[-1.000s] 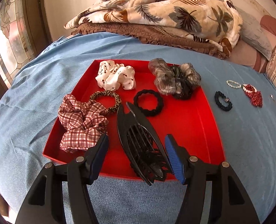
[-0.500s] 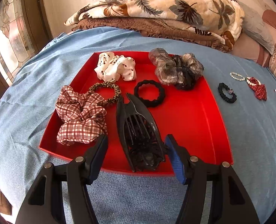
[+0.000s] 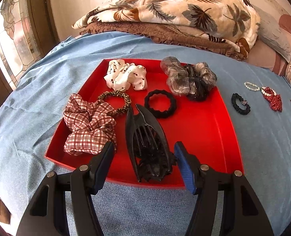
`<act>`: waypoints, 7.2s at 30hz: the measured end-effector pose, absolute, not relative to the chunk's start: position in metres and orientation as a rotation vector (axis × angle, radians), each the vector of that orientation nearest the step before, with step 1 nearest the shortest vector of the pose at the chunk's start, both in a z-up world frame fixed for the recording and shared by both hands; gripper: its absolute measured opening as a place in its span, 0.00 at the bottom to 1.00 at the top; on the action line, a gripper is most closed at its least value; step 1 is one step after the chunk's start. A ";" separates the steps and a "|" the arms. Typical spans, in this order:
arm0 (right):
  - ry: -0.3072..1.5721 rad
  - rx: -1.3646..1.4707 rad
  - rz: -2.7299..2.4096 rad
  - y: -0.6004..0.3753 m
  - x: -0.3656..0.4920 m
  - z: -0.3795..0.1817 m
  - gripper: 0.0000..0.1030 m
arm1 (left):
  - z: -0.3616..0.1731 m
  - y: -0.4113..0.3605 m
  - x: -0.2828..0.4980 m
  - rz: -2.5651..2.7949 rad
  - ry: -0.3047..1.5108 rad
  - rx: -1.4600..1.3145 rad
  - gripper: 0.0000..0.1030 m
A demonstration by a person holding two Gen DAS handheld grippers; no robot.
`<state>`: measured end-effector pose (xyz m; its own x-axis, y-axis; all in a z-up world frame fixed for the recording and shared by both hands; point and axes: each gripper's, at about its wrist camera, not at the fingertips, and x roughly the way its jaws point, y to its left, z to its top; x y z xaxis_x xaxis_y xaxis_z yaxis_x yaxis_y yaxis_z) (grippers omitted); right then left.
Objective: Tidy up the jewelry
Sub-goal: 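Open the left gripper and withdraw both grippers from the tray, then reach both grippers toward the red polka-dot scrunchie and pearl necklace, then grasp pearl necklace with left gripper while right gripper grasps red polka-dot scrunchie, then carry necklace with left gripper into tray while right gripper carries scrunchie there, then grasp black beaded hair tie with left gripper while right gripper grasps pearl bracelet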
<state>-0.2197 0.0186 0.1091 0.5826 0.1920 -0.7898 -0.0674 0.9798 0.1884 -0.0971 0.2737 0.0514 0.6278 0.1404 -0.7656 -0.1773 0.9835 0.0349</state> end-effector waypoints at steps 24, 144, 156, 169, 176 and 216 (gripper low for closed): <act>0.847 0.185 0.025 -0.097 -0.129 0.141 0.83 | 0.114 0.182 -0.120 -0.017 0.812 -0.047 0.60; 0.863 0.202 0.186 -0.014 -0.125 0.168 0.18 | 0.167 0.211 -0.100 -0.300 0.730 -0.193 0.05; 0.959 0.248 0.358 0.065 -0.087 0.147 0.18 | 0.138 0.280 -0.088 -0.267 0.757 -0.336 0.05; 1.030 0.155 0.575 0.186 -0.015 0.119 0.18 | 0.072 0.295 -0.086 -0.239 0.988 -0.367 0.05; 1.137 0.086 0.544 0.215 0.008 0.069 0.20 | 0.070 0.309 -0.089 -0.223 1.008 -0.402 0.05; 1.000 0.153 0.147 -0.007 -0.141 0.102 0.61 | 0.068 0.310 -0.072 0.125 0.937 -0.172 0.41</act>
<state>-0.1412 -0.0070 0.1020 0.5320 0.1925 -0.8246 -0.0521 0.9794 0.1950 -0.0721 0.3099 0.0680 0.5862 0.0318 -0.8095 -0.1809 0.9791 -0.0925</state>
